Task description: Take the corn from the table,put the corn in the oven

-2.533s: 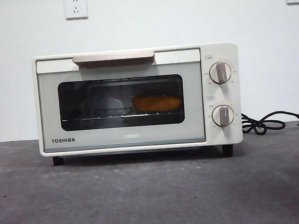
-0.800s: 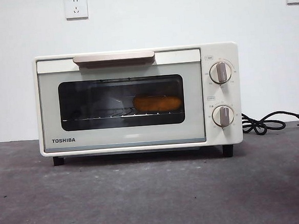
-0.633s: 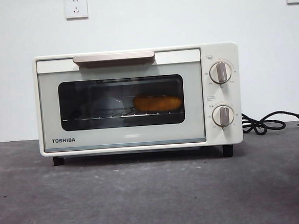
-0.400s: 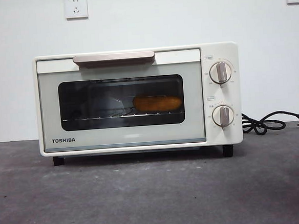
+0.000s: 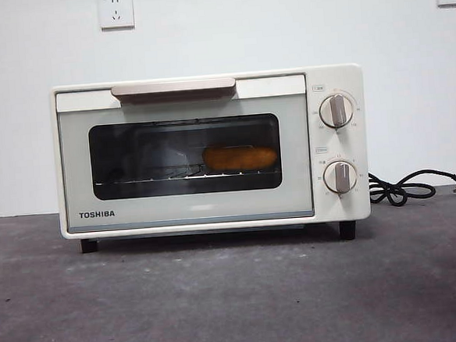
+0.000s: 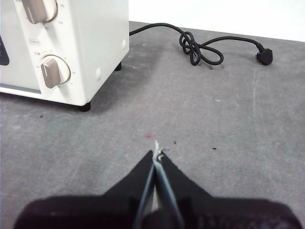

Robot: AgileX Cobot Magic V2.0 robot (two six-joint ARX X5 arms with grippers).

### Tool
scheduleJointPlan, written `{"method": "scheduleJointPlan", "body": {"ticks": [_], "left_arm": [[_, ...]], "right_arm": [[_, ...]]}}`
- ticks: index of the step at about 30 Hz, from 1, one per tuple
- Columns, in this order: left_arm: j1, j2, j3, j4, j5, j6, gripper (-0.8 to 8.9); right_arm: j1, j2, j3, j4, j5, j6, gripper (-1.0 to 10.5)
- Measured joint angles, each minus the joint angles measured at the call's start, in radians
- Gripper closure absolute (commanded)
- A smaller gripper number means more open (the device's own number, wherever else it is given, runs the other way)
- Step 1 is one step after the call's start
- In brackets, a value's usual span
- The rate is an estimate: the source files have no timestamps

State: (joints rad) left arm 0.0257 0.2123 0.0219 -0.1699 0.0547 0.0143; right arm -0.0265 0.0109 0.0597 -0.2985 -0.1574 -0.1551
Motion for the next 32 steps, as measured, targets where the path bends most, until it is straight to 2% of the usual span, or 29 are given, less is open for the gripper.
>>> {"method": "scheduleJointPlan", "body": {"ticks": [12, 32], "left_arm": [[-0.003, -0.206, 0.000, 0.005, 0.000, 0.000, 8.17], [-0.003, -0.200, 0.000, -0.001, 0.000, 0.000, 8.17]], "right_arm": [[0.000, 0.000, 0.000, 0.000, 0.000, 0.000, 9.5], [0.000, 0.000, 0.000, 0.000, 0.000, 0.000, 9.5]]}}
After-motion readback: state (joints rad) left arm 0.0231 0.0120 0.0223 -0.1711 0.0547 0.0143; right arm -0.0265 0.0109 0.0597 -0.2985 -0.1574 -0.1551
